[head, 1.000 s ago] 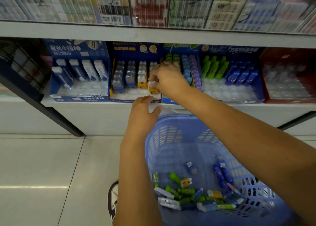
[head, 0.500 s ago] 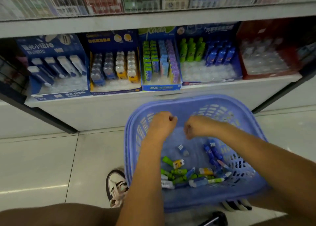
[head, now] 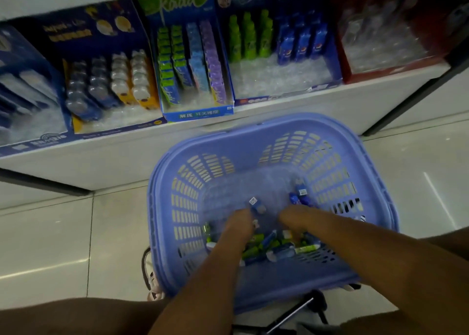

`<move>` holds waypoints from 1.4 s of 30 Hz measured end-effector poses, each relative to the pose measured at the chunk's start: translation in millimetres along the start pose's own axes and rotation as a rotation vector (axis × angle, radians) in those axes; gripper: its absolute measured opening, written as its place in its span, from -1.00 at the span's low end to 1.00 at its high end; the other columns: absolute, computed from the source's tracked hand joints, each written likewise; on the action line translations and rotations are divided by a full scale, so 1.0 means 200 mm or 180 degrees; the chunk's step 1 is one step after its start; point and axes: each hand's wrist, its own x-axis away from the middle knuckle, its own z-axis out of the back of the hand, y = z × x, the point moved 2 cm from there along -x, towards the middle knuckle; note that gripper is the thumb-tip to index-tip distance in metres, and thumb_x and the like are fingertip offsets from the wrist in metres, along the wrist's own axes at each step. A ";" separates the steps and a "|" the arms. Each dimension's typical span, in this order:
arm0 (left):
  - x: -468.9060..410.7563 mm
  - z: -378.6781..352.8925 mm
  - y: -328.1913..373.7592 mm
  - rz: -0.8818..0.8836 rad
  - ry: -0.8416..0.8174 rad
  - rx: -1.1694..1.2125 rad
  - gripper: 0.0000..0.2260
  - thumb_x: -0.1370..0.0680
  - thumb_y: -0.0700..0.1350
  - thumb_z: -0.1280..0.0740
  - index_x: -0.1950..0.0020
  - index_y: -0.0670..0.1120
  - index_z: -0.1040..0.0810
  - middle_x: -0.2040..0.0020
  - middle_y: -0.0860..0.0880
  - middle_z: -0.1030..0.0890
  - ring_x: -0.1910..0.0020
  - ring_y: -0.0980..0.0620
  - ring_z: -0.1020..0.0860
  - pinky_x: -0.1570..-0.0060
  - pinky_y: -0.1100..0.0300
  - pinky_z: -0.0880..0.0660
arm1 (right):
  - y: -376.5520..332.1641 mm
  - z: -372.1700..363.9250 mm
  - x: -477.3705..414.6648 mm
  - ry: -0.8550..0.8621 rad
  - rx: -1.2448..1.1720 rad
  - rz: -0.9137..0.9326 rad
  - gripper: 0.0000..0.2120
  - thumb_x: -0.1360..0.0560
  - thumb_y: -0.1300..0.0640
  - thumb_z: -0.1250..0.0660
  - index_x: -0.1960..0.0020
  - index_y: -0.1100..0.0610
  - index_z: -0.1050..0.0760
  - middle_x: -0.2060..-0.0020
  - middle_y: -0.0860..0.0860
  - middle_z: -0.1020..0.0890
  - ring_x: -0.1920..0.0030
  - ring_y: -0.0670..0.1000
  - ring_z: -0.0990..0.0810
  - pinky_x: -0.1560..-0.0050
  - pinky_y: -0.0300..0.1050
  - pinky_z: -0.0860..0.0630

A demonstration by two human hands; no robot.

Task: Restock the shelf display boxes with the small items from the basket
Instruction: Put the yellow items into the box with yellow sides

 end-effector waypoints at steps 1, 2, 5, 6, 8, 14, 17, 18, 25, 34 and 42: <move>-0.01 -0.01 -0.01 0.0032 -0.0026 -0.0090 -0.73 -0.59 -0.16 -0.24 -0.26 -0.22 -0.47 -0.25 -0.23 -0.52 -0.23 -0.19 -0.49 -0.22 0.05 -0.37 | 0.00 0.00 -0.02 0.0028 0.0052 0.0006 -0.60 -0.38 0.15 -0.49 -0.17 0.26 -0.53 0.04 0.16 -0.57 -0.05 0.18 -0.57 0.13 -0.06 -0.41; -0.02 -0.03 -0.01 0.0071 -0.0047 -0.0172 -0.73 -0.59 -0.17 -0.24 -0.26 -0.22 -0.48 -0.25 -0.23 -0.52 -0.23 -0.18 -0.49 -0.23 0.05 -0.37 | -0.01 0.00 -0.04 0.0034 0.0122 0.0039 -0.63 -0.40 0.15 -0.47 -0.16 0.24 -0.53 0.15 0.12 -0.52 0.00 0.17 -0.56 0.14 -0.05 -0.40; -0.06 -0.07 -0.04 0.0229 -0.0089 -0.0261 -0.72 -0.58 -0.15 -0.26 -0.26 -0.19 -0.49 -0.26 -0.21 -0.52 -0.24 -0.16 -0.50 -0.23 0.06 -0.40 | 0.01 0.00 -0.07 -0.0081 -0.0133 -0.0034 -0.81 -0.46 0.17 -0.38 -0.03 0.24 -0.56 0.28 0.06 -0.43 0.18 0.13 -0.50 0.16 -0.05 -0.42; -0.06 -0.08 -0.04 0.0293 -0.0112 -0.0219 -0.72 -0.58 -0.14 -0.27 -0.27 -0.18 -0.49 -0.26 -0.20 -0.52 -0.24 -0.16 -0.50 -0.23 0.05 -0.41 | 0.03 0.00 -0.08 -0.0008 -0.0341 -0.0066 -0.90 -0.47 0.18 -0.37 0.12 0.23 -0.53 0.34 0.05 -0.40 0.28 0.11 -0.46 0.19 -0.05 -0.41; -0.07 -0.06 -0.04 0.0392 -0.0191 -0.0029 -0.70 -0.57 -0.13 -0.29 -0.28 -0.20 -0.49 -0.27 -0.21 -0.51 -0.24 -0.17 -0.49 -0.24 0.06 -0.40 | 0.06 0.03 -0.07 0.0112 -0.0937 -0.0117 -0.76 -0.46 0.17 -0.34 0.35 0.16 -0.39 0.42 0.04 -0.37 0.41 0.03 -0.38 0.25 -0.07 -0.40; -0.05 0.20 -0.03 0.0267 0.0133 0.1316 -0.78 -0.55 -0.14 -0.30 -0.04 -0.28 -0.60 -0.06 -0.28 -0.63 -0.08 -0.22 -0.58 -0.07 0.03 -0.49 | 0.09 0.27 0.14 0.0393 -0.3290 0.0452 -0.93 -0.51 0.24 -0.30 0.04 0.14 -0.55 0.44 0.06 -0.45 0.43 -0.02 -0.37 0.42 -0.22 -0.35; 0.03 0.40 -0.02 -0.0090 0.0196 0.2401 -0.89 -0.52 -0.32 -0.29 0.18 -0.22 -0.57 0.27 -0.21 -0.57 0.26 -0.11 -0.55 0.23 0.12 -0.51 | 0.11 0.44 0.33 0.0545 -0.4194 0.0900 -0.71 -0.54 0.27 -0.29 -0.25 0.10 -0.49 0.30 0.04 -0.53 0.36 -0.06 -0.42 0.35 -0.27 -0.39; 0.08 0.47 -0.02 -0.0222 0.0113 0.2838 -0.84 -0.52 -0.35 -0.28 0.21 -0.16 -0.53 0.33 -0.15 -0.53 0.33 -0.03 -0.50 0.30 0.19 -0.49 | 0.11 0.50 0.39 0.0619 -0.4290 0.1070 -0.71 -0.54 0.27 -0.29 -0.24 0.10 -0.49 0.25 0.05 -0.54 0.32 -0.06 -0.43 0.30 -0.26 -0.40; 0.42 0.82 -0.10 -0.1050 0.0124 0.3646 -0.94 -0.57 -0.10 -0.30 0.08 -0.02 -0.55 0.33 0.06 -0.57 0.37 0.14 -0.47 0.40 0.35 -0.42 | -0.12 0.85 0.84 0.1859 -0.4282 0.1798 -0.85 -0.49 0.24 -0.34 -0.05 0.13 -0.53 0.29 0.02 -0.61 0.34 -0.06 -0.54 0.30 -0.26 -0.51; 0.70 1.09 -0.31 -0.1357 0.1992 0.4656 -0.81 -0.57 -0.02 -0.30 0.10 -0.14 -0.51 0.40 0.01 -0.28 0.51 0.13 -0.15 0.56 0.33 -0.11 | -0.51 1.33 1.05 0.4425 -0.2877 0.1624 -0.86 -0.46 0.21 -0.41 0.02 0.14 -0.49 0.19 0.05 -0.57 0.21 -0.02 -0.58 0.14 -0.18 -0.57; 0.75 1.14 -0.49 -0.1377 0.2812 0.4938 -0.79 -0.61 -0.05 -0.24 0.19 -0.10 -0.39 0.39 0.06 -0.35 0.48 0.17 -0.24 0.51 0.32 -0.16 | -0.72 1.68 0.77 0.4658 -0.1403 0.1056 -0.85 -0.42 0.17 -0.43 0.02 0.16 -0.55 0.17 0.04 -0.61 0.15 0.00 -0.56 0.08 -0.10 -0.53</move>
